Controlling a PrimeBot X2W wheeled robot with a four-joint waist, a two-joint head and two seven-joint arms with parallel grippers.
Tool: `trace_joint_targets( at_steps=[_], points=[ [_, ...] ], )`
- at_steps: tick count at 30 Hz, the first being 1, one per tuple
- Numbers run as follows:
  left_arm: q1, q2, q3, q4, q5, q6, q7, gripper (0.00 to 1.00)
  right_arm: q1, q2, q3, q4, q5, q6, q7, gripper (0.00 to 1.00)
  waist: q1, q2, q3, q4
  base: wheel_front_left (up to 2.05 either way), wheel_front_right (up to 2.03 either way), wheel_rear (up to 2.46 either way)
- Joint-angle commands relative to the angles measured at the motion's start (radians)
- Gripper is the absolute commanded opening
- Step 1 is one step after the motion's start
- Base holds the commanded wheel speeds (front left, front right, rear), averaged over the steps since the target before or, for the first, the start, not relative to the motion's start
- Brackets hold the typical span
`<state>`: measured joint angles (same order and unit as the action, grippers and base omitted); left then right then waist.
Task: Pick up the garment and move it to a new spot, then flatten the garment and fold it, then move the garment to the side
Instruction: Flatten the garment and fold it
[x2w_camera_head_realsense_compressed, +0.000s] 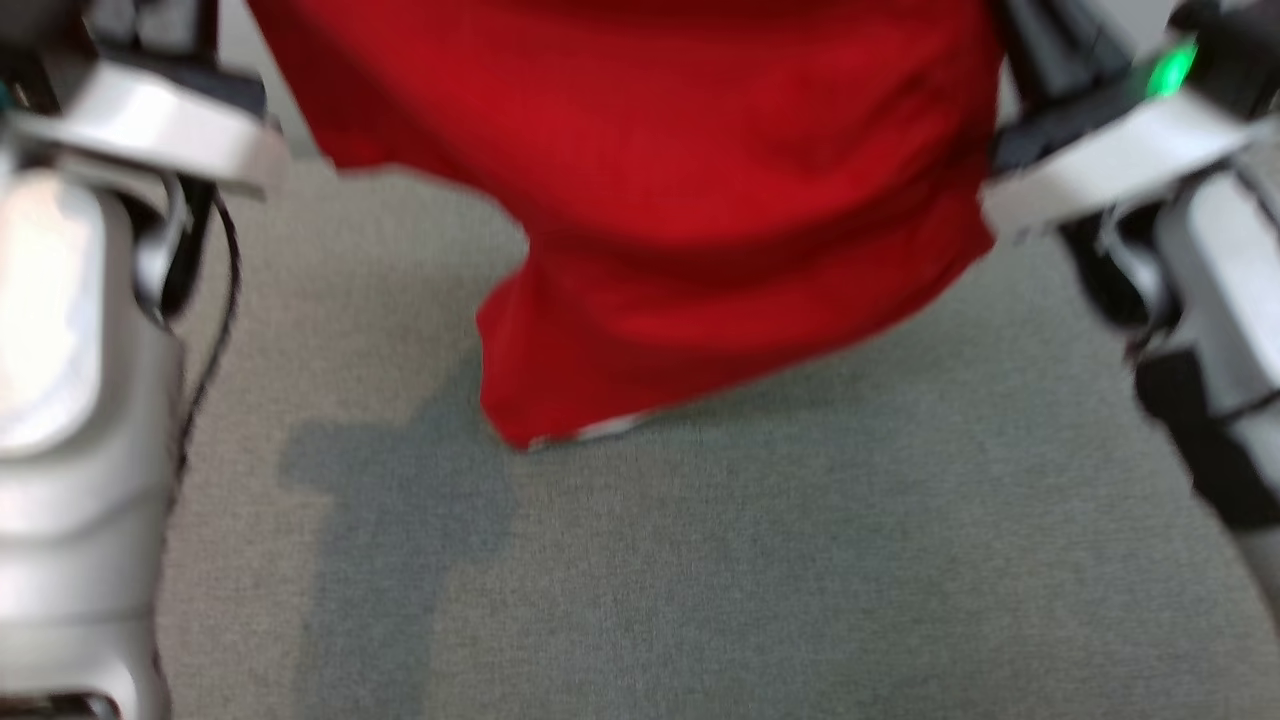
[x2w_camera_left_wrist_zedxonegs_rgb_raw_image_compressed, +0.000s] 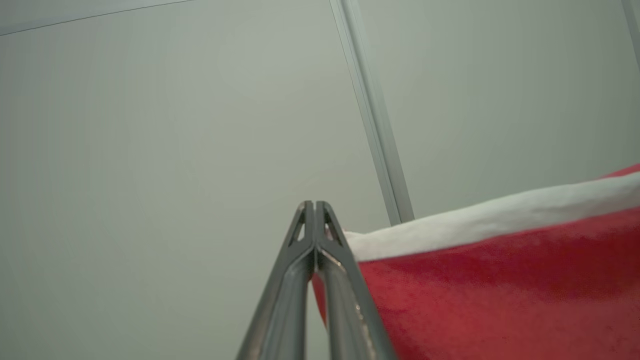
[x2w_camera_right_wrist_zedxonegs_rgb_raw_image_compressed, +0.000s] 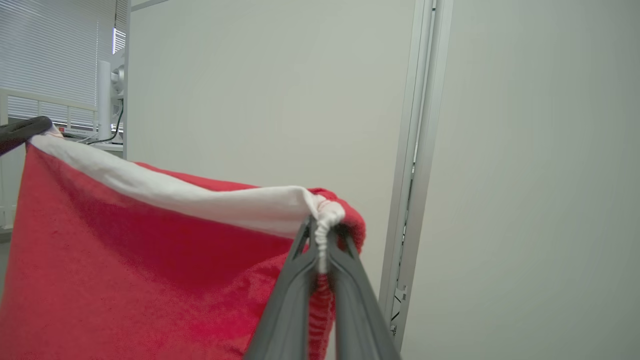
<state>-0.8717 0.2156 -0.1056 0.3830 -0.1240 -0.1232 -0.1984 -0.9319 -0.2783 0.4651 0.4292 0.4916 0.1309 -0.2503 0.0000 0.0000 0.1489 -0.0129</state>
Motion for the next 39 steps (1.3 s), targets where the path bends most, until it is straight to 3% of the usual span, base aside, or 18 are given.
trace_joint_targets(
  at_steps=[1, 7, 12, 21, 29, 39],
  points=[
    [-0.057, 0.015, -0.003, 0.023, 0.015, 0.003, -0.003, 0.00, -0.053, -0.009, 0.003, 0.021, -0.023, 0.000, -0.006, 0.00, 0.0000, 0.0000, 0.133, 0.026, 0.00, 0.00, 0.00],
    [-0.371, 0.013, -0.017, 0.147, 0.066, 0.039, -0.056, 0.00, -0.367, -0.007, -0.065, 0.128, -0.162, 0.000, -0.016, 0.00, 0.0000, 0.0000, 0.269, 0.073, 0.00, 0.00, 0.00],
    [-0.478, -0.009, -0.027, 0.133, 0.072, 0.044, -0.066, 0.00, -0.436, 0.013, -0.110, 0.133, -0.256, 0.000, -0.015, 0.00, 0.0000, 0.0000, 0.330, 0.101, 0.00, 0.00, 0.00],
    [-0.136, -0.092, -0.010, 0.185, -0.006, 0.024, -0.066, 0.00, -0.156, 0.017, 0.057, 0.222, -0.154, 0.000, -0.016, 0.00, 0.0000, 0.0000, 0.306, 0.098, 0.00, 0.00, 0.00],
    [0.251, -0.151, 0.042, 0.206, -0.057, 0.017, -0.066, 0.00, 0.224, -0.013, 0.148, 0.134, 0.002, 0.000, -0.016, 0.00, 0.0000, 0.0000, 0.188, 0.075, 0.00, 0.00, 0.00],
    [0.615, -0.162, 0.068, 0.203, -0.119, 0.023, -0.066, 0.00, 0.582, -0.001, 0.186, 0.050, 0.053, 0.000, -0.016, 0.00, 0.0000, 0.0000, -0.031, 0.061, 0.00, 0.00, 0.00]
  ],
)
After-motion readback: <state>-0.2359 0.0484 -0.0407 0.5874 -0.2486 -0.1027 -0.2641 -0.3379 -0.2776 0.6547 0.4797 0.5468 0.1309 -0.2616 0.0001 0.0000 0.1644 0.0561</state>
